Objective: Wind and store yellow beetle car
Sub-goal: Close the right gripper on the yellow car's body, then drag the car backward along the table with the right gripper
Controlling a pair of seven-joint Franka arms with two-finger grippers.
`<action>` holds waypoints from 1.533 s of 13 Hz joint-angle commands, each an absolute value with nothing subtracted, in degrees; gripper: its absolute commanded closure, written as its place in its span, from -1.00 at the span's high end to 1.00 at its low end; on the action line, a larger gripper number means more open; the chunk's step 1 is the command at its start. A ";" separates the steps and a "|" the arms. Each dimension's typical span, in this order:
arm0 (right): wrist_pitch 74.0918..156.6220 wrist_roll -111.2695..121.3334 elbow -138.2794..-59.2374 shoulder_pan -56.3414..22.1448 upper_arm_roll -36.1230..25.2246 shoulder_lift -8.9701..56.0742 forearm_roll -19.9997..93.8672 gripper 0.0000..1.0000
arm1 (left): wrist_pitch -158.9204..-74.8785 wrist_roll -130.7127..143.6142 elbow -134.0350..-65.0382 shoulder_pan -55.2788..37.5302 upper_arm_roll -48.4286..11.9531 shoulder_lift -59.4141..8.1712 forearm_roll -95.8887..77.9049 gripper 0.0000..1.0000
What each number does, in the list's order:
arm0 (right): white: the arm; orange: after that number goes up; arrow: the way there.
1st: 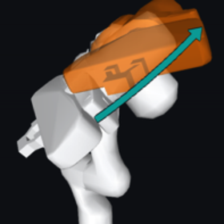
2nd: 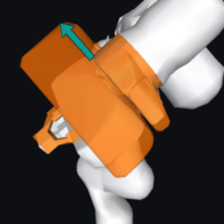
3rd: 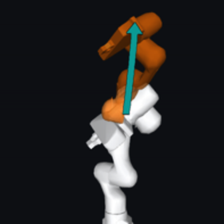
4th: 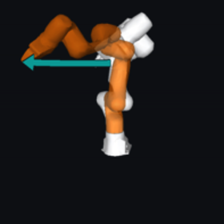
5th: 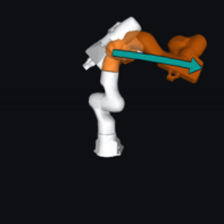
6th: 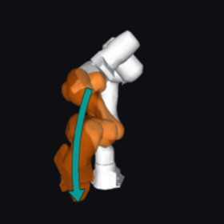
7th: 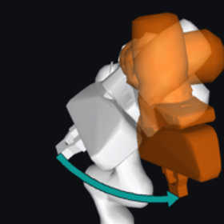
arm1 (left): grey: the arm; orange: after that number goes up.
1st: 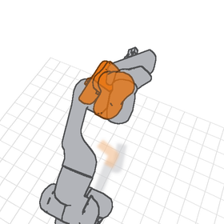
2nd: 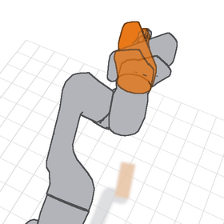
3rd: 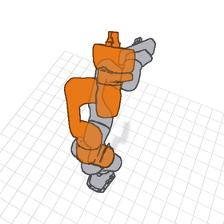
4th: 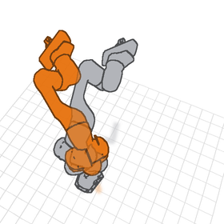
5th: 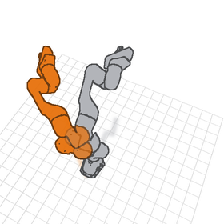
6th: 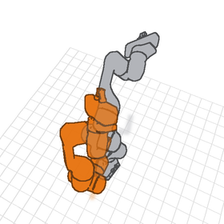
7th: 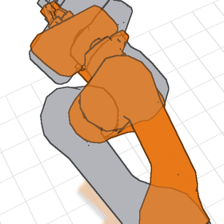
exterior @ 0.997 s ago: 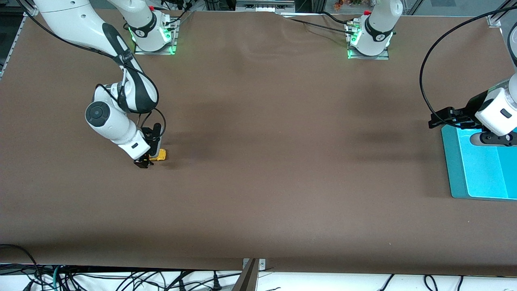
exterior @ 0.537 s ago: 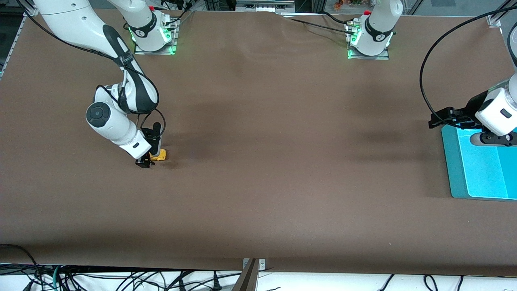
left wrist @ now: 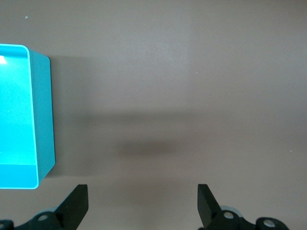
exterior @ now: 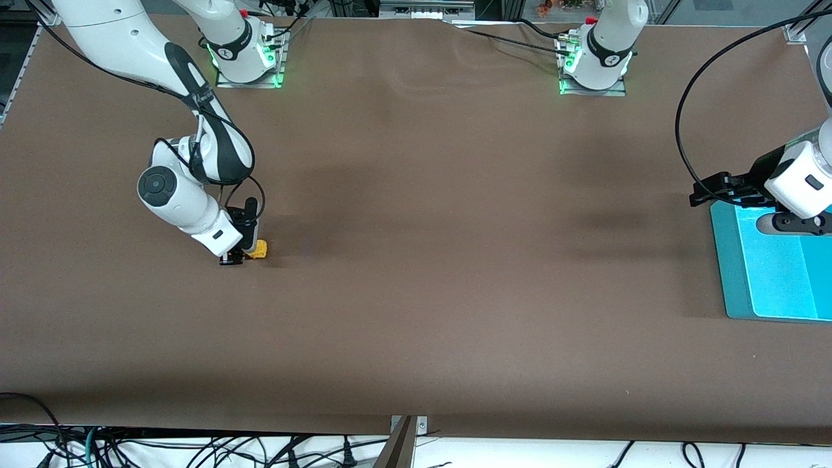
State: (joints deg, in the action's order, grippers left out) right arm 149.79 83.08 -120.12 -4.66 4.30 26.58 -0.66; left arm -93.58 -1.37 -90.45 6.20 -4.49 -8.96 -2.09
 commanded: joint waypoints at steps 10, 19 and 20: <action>151.52 83.85 -119.97 -3.26 4.40 28.39 -0.09 -0.51 | -92.81 -1.58 -88.77 6.24 -4.57 -9.76 -1.23 1.00; 152.49 91.92 -120.32 4.56 4.04 29.97 0.00 -0.51 | -92.81 -1.58 -88.77 6.06 -4.57 -9.76 -1.23 1.00; 152.40 93.59 -120.41 5.53 4.13 29.97 -0.09 -0.51 | -92.81 -1.58 -88.77 6.15 -4.57 -9.76 -1.23 1.00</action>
